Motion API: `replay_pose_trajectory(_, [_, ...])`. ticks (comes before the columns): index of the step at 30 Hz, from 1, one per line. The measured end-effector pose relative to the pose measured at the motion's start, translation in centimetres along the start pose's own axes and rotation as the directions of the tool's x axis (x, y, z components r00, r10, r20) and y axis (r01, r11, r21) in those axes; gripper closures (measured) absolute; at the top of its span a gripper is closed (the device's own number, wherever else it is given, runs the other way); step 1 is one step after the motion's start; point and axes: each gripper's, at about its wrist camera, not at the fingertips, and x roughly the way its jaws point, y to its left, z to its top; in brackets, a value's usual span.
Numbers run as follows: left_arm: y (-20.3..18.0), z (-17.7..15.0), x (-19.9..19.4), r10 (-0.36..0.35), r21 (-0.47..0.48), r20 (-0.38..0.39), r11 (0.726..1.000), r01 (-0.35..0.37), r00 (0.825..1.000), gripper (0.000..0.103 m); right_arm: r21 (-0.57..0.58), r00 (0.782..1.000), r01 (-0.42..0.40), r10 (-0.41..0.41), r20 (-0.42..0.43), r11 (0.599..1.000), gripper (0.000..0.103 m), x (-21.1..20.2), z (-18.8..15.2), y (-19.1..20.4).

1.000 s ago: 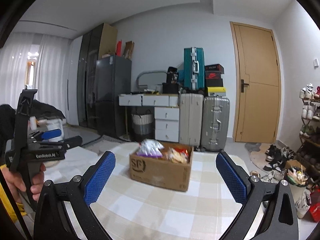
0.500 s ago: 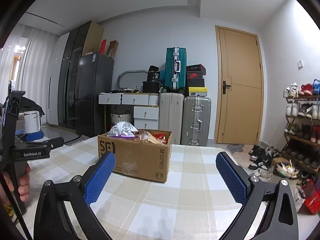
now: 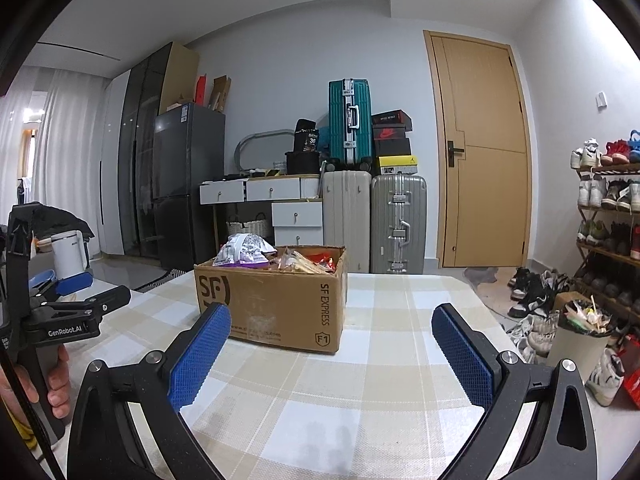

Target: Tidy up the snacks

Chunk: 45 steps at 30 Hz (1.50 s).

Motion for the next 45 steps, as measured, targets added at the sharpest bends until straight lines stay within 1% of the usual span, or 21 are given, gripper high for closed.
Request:
replay_pose_trajectory(4, [0.1,-0.1,0.4,0.003,-0.008,-0.006,1.000,-0.004,1.000,0.001,0.000,1.000,0.001,-0.001,-0.004,1.000,0.001,0.2,-0.1,0.0])
replay_pose_trajectory(8, [0.2,-0.2,-0.2,0.009,-0.019,-0.008,1.000,-0.009,1.000,0.001,0.001,1.000,0.000,0.000,-0.005,1.000,0.001,0.2,-0.1,-0.2])
replay_pose_trajectory(12, [-0.3,-0.1,-0.5,0.004,0.003,-0.024,1.000,-0.004,1.000,0.001,-0.002,1.000,0.007,-0.007,-0.012,1.000,0.001,0.3,-0.2,0.0])
replay_pose_trajectory(19, [-0.6,0.0,-0.6,0.001,0.002,-0.034,1.000,-0.001,0.999,0.001,-0.015,1.000,0.015,-0.015,-0.018,1.000,0.001,0.3,-0.4,0.1])
replay_pose_trajectory(22, [-0.8,-0.2,-0.5,-0.002,0.007,-0.030,1.000,0.003,1.000,0.001,-0.029,1.000,0.008,-0.009,-0.029,1.000,0.001,0.5,-0.6,0.4])
replay_pose_trajectory(24, [-1.0,0.0,-1.2,-0.002,0.010,-0.028,1.000,0.002,1.000,0.001,-0.025,1.000,0.006,-0.006,-0.024,1.000,0.001,0.4,-0.6,0.3])
replay_pose_trajectory(42, [-1.0,-0.2,-0.9,0.009,-0.012,-0.051,1.000,-0.009,0.999,0.001,-0.011,0.999,0.013,-0.013,-0.033,1.000,0.001,0.4,-0.5,-0.1])
replay_pose_trajectory(45, [-0.6,-0.2,-1.2,0.019,-0.028,-0.039,0.999,-0.020,0.999,0.001,-0.012,0.999,0.013,-0.014,-0.032,1.000,0.001,0.4,-0.6,-0.2])
